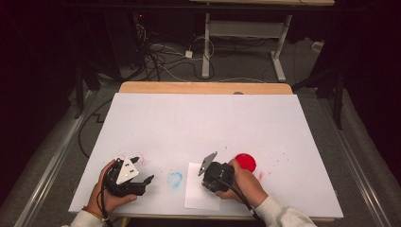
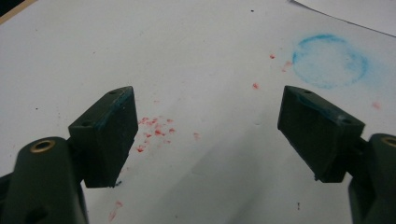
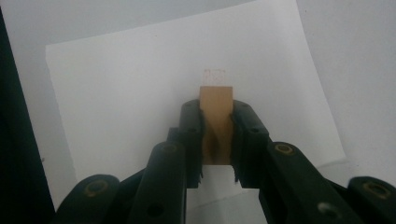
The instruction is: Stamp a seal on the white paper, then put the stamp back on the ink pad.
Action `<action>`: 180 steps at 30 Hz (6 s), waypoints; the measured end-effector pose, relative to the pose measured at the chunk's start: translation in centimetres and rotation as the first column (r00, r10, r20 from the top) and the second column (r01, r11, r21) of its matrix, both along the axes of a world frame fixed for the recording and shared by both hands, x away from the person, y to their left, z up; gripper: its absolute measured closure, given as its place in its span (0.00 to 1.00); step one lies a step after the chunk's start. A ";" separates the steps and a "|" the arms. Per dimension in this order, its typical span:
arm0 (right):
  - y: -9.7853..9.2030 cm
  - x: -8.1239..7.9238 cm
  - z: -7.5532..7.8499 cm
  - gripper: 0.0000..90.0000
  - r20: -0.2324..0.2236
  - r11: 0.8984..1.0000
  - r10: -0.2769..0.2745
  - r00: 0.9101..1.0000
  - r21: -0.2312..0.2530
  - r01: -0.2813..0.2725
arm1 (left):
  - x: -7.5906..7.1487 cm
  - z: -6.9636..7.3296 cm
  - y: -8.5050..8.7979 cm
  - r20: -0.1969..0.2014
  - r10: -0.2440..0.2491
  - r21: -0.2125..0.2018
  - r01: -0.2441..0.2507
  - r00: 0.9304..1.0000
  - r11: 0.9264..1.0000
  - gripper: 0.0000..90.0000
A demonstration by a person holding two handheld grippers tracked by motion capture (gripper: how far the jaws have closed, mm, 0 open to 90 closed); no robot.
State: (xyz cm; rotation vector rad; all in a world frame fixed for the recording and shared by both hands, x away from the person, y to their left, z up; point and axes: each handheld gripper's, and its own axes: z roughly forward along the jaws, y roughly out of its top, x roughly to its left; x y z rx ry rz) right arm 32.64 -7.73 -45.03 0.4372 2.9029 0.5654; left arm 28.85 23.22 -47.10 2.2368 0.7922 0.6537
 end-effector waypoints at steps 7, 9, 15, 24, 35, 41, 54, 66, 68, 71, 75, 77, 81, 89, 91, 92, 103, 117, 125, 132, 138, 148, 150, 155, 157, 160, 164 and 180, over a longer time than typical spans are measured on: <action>-0.1 0.1 0.0 0.84 0.000 1.000 0.003 1.000 0.011 -0.003 | 0.0 0.0 0.0 0.002 0.001 -0.001 -0.001 1.000 1.000 0.22; -0.3 0.3 0.1 0.84 -0.019 1.000 0.001 1.000 0.024 -0.001 | 0.0 0.0 0.1 0.003 0.000 0.001 0.000 1.000 1.000 0.22; -1.4 0.3 2.1 0.84 -0.005 0.993 -0.011 1.000 0.116 0.011 | 0.0 0.1 0.3 0.018 0.002 -0.002 -0.002 1.000 1.000 0.22; -2.9 0.0 3.9 0.84 0.045 0.989 -0.026 0.999 0.150 0.019 | 0.0 0.1 0.3 0.020 0.001 -0.002 -0.001 1.000 1.000 0.22; -4.4 0.3 4.6 0.84 0.070 0.987 -0.056 0.996 0.154 0.045 | 0.0 0.1 0.2 0.006 0.003 -0.005 -0.003 1.000 1.000 0.21; -5.3 0.6 4.8 0.84 0.077 0.984 -0.075 0.994 0.165 0.061 | 0.1 0.0 0.2 0.005 0.003 -0.007 -0.003 1.000 1.000 0.21; -7.5 1.4 5.6 0.84 0.098 0.978 -0.126 0.987 0.179 0.107 | 0.4 0.0 0.4 0.013 -0.004 -0.008 0.004 1.000 1.000 0.21; -9.9 2.1 6.0 0.84 0.118 0.970 -0.197 0.973 0.170 0.175 | 0.3 -0.1 0.5 0.019 0.000 -0.011 0.000 1.000 1.000 0.21; -10.4 2.2 6.0 0.84 0.120 0.966 -0.220 0.968 0.165 0.199 | 0.3 -0.1 0.5 0.019 0.001 -0.011 -0.001 1.000 1.000 0.21; -11.3 2.7 5.5 0.84 0.113 0.962 -0.248 0.962 0.141 0.232 | 0.3 -0.1 0.5 0.019 -0.001 -0.012 0.001 1.000 1.000 0.21; -11.8 3.3 4.9 0.84 0.095 0.958 -0.271 0.958 0.120 0.259 | 0.2 -0.1 0.5 0.017 0.000 -0.009 0.000 1.000 1.000 0.21; -11.9 3.4 4.7 0.84 0.086 0.958 -0.274 0.958 0.109 0.265 | 0.2 -0.1 0.6 0.015 0.005 -0.012 -0.005 1.000 1.000 0.21; -12.0 3.7 4.2 0.84 0.072 0.959 -0.275 0.959 0.090 0.269 | 0.3 -0.1 0.7 0.014 0.006 -0.010 -0.006 1.000 1.000 0.21; -12.0 4.0 3.5 0.84 0.049 0.961 -0.273 0.961 0.059 0.270 | 0.1 -0.1 0.8 0.003 0.011 -0.014 -0.011 1.000 1.000 0.21; -12.0 4.1 3.4 0.84 0.043 0.960 -0.276 0.960 0.058 0.273 | 0.1 -0.2 0.8 0.002 0.011 -0.014 -0.011 1.000 1.000 0.21; -12.0 4.1 3.4 0.84 0.044 0.960 -0.275 0.960 0.057 0.273 | 0.2 -0.1 0.8 0.013 0.006 -0.010 -0.006 1.000 1.000 0.21; -11.6 4.1 2.9 0.84 0.043 0.963 -0.271 0.962 0.027 0.270 | 0.1 -0.2 0.8 0.012 0.007 -0.003 -0.007 1.000 1.000 0.21; -11.4 4.2 2.3 0.83 0.040 0.961 -0.276 0.960 0.013 0.276 | 0.0 -0.2 0.8 0.007 0.008 -0.003 -0.008 1.000 1.000 0.21; -11.3 4.3 2.0 0.84 0.037 0.962 -0.272 0.961 0.010 0.272 | 0.0 -0.3 0.8 0.007 0.006 0.007 -0.006 1.000 1.000 0.21; -11.3 4.3 2.1 0.78 0.040 0.962 -0.273 0.961 0.011 0.273 | -0.2 -0.2 0.8 0.000 0.011 0.003 -0.011 1.000 1.000 0.21; -11.8 4.1 3.3 0.70 0.072 0.951 -0.304 0.950 0.085 0.298 | -0.1 -0.1 0.8 0.014 0.003 0.011 -0.004 1.000 1.000 0.21; -12.5 3.1 5.0 0.53 0.192 0.935 -0.307 0.932 0.242 0.258 | -0.1 0.0 0.6 0.019 -0.001 0.010 0.001 1.000 1.000 0.21; -12.5 2.8 5.3 0.48 0.220 0.926 -0.318 0.922 0.281 0.252 | -0.1 -0.1 0.5 0.008 0.002 0.008 -0.002 1.000 1.000 0.21; -12.8 2.5 5.5 0.37 0.270 0.905 -0.350 0.897 0.344 0.249 | -0.1 0.0 0.5 0.020 -0.003 0.016 0.003 1.000 1.000 0.21; -12.9 2.4 5.6 0.35 0.289 0.896 -0.366 0.885 0.365 0.251 | -0.1 0.0 0.5 0.021 -0.003 0.015 0.002 1.000 1.000 0.21; -13.0 2.2 5.8 0.29 0.305 0.881 -0.390 0.869 0.399 0.256 | -0.1 0.0 0.5 0.019 -0.004 0.016 0.004 1.000 1.000 0.21; -12.9 2.2 5.6 0.23 0.320 0.866 -0.422 0.848 0.418 0.273 | -0.2 -0.1 0.5 0.009 -0.001 0.010 0.001 1.000 1.000 0.21; -12.4 1.0 5.1 0.21 0.404 0.803 -0.488 0.774 0.555 0.216 | -0.3 0.0 0.4 0.011 -0.010 0.012 0.010 1.000 1.000 0.21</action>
